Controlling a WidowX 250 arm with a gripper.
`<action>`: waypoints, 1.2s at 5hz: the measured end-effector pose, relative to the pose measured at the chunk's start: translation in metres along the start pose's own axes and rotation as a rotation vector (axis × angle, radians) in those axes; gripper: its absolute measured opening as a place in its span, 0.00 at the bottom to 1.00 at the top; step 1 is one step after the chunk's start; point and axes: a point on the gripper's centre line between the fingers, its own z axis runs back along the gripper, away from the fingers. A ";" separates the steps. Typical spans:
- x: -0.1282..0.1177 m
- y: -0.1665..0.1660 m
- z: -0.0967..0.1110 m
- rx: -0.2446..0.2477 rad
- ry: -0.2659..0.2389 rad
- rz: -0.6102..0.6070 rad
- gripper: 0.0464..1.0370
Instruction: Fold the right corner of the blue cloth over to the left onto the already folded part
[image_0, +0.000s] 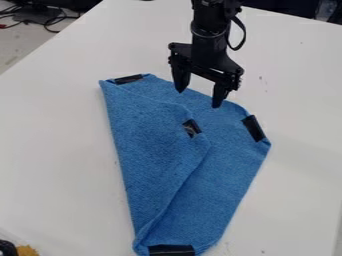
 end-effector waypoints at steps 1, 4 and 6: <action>-0.005 -0.001 -0.012 0.002 0.040 0.003 0.96; 0.025 -0.069 -0.022 0.010 0.072 -0.006 0.96; 0.028 -0.090 -0.030 -0.031 0.040 0.010 0.96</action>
